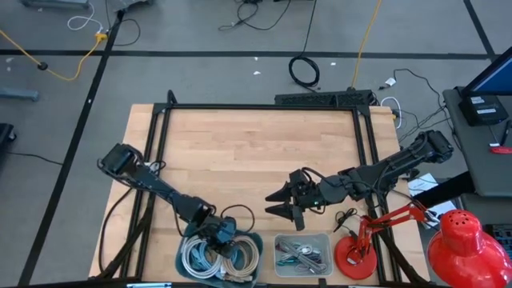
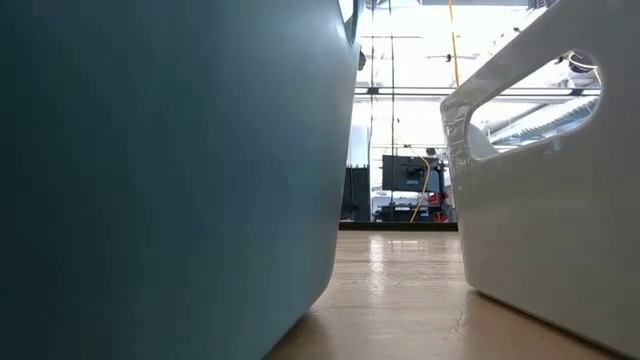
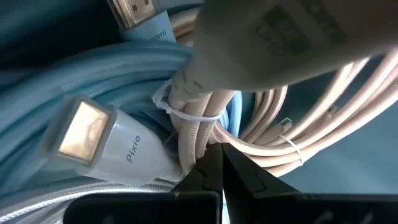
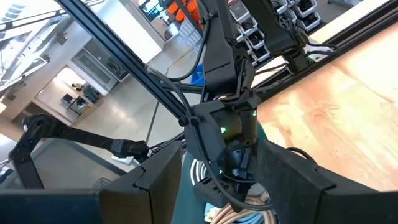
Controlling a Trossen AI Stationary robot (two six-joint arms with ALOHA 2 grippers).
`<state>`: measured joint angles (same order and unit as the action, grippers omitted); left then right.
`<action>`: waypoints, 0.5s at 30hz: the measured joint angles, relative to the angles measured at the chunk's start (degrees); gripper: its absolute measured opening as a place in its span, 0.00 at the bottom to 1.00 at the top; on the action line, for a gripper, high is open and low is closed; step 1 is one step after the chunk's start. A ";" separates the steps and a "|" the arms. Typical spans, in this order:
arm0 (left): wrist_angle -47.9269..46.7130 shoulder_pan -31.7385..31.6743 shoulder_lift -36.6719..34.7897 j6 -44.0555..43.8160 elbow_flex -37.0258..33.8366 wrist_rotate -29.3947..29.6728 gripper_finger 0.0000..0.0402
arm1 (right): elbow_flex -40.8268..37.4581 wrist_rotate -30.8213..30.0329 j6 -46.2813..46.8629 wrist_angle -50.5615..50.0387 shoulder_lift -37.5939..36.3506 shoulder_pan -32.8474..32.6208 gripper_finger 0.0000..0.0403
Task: Pick & Place USB Port
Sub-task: Adjust the dark blue bin on the table
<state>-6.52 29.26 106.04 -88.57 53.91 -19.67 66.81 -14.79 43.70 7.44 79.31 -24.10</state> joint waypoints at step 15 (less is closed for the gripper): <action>-12.11 0.96 -14.13 -1.27 -1.07 13.94 0.00 | 0.00 2.85 0.17 -0.46 0.00 0.00 0.50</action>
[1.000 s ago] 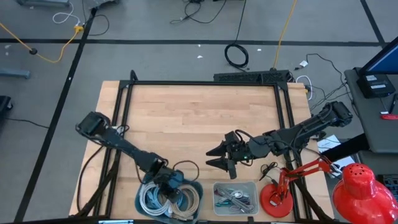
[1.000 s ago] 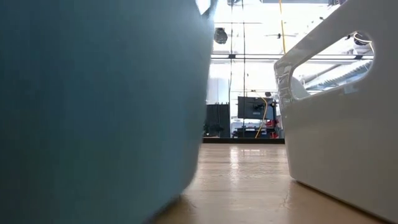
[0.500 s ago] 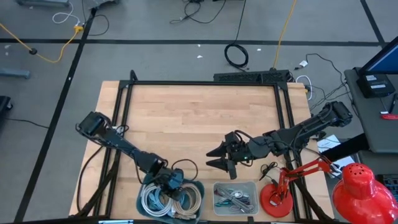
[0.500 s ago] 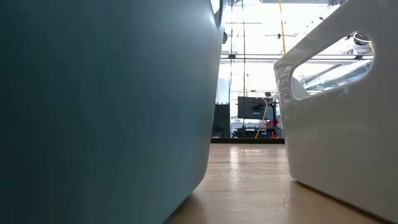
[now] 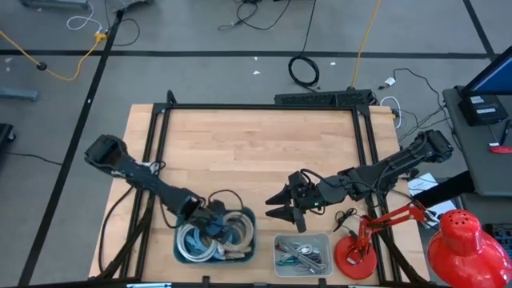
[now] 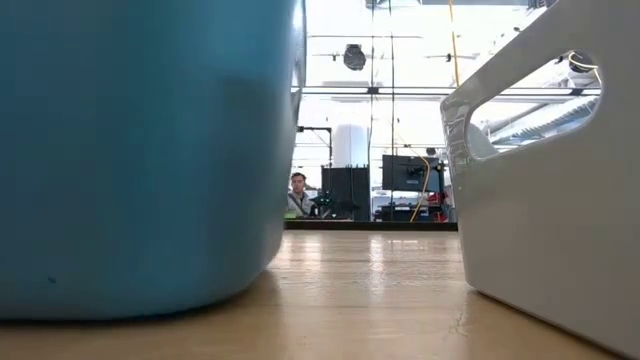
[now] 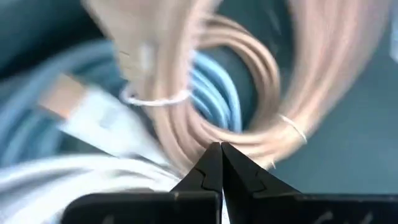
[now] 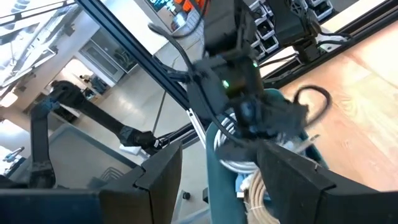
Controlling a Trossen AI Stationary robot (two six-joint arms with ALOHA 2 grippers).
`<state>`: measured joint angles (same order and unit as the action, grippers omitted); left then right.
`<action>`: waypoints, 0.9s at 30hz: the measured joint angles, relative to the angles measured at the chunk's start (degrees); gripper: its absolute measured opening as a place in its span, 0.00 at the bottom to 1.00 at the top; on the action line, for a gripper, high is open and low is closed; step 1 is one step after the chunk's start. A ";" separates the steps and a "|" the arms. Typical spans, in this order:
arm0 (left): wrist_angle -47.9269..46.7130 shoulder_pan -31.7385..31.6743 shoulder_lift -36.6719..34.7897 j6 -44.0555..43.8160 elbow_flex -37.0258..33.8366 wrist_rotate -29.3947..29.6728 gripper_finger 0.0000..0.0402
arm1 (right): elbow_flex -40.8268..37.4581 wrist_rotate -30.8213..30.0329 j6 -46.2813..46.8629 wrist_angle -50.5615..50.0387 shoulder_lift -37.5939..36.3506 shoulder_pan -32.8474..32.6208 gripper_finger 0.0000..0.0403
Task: Pick & Place USB Port
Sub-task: Adjust the dark blue bin on the table
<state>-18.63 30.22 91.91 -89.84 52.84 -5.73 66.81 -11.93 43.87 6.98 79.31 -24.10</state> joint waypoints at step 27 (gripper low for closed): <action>8.09 -12.45 -3.82 24.28 11.19 6.51 0.00 | 0.00 0.03 1.86 -5.97 0.00 -0.02 0.47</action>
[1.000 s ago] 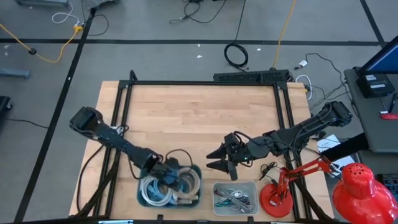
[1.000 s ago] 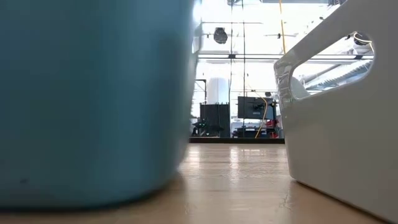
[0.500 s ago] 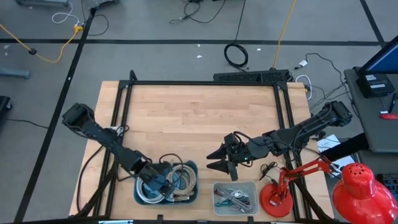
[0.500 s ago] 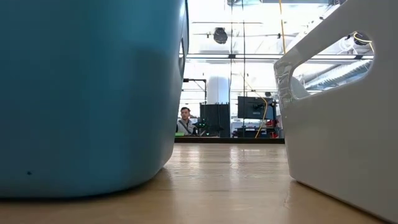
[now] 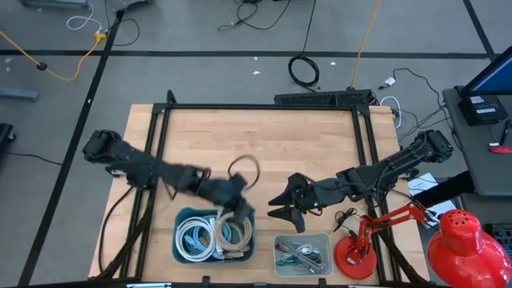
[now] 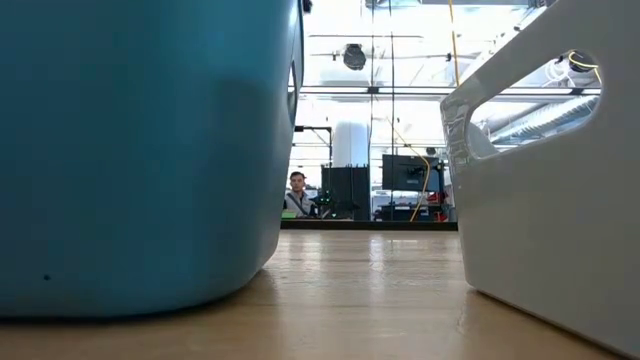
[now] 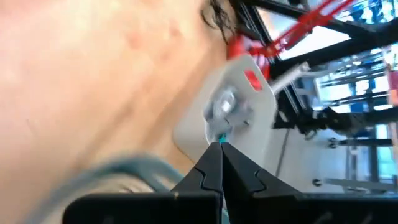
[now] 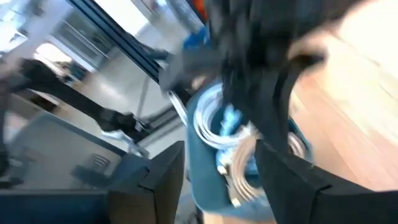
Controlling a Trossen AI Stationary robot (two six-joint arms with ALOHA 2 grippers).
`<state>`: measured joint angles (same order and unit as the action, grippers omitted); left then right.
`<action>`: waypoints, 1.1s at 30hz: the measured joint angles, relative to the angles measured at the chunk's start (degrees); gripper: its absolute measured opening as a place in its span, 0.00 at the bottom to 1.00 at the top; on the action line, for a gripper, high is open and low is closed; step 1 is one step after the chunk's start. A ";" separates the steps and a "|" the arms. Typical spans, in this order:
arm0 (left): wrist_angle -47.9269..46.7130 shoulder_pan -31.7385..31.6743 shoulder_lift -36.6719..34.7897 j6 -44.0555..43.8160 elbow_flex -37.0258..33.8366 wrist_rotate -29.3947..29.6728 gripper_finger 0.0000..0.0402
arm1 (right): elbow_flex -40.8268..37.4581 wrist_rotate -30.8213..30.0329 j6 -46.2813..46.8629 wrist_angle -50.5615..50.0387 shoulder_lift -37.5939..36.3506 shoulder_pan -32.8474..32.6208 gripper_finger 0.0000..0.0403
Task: Pick & Place USB Port
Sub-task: Adjust the dark blue bin on the table
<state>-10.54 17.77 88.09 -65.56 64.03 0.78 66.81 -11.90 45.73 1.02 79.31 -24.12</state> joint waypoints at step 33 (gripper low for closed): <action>-21.31 2.79 8.17 -2.43 -7.37 -11.87 0.00 | -0.02 -0.24 1.60 -4.28 0.00 -3.76 0.00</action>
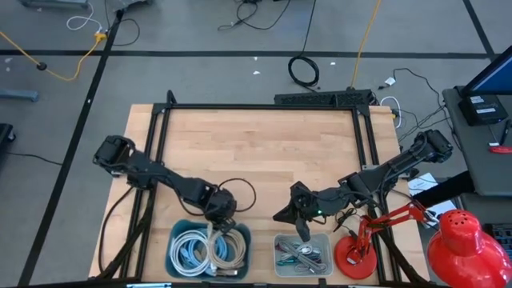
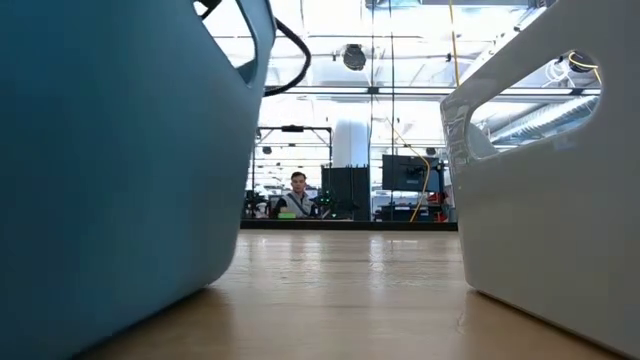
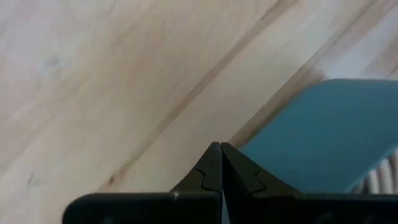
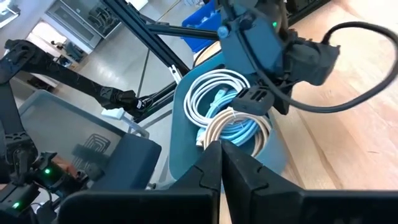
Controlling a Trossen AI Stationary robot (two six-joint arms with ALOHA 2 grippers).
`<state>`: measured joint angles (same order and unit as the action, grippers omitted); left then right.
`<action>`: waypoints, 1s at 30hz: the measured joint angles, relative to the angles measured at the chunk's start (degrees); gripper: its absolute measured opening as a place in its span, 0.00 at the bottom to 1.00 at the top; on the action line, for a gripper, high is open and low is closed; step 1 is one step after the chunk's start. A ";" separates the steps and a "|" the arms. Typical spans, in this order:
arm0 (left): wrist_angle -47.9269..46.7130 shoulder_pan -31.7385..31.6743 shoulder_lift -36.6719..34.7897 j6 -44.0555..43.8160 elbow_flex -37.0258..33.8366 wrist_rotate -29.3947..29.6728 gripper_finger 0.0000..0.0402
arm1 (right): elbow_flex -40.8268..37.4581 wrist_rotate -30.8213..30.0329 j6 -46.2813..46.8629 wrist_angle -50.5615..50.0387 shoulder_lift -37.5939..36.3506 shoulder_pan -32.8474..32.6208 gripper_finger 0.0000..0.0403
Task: Pick & Place USB Port
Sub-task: Adjust the dark blue bin on the table, then return to Home Position
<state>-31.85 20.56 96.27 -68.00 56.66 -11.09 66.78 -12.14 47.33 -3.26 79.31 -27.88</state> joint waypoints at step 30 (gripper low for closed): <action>9.17 -22.54 -20.16 17.84 6.15 9.52 0.00 | 0.00 -15.53 -13.05 3.11 -2.69 4.95 0.00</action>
<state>-22.68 -1.98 76.11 -50.16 62.81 -1.57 66.78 -27.67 34.28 -0.16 76.62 -22.93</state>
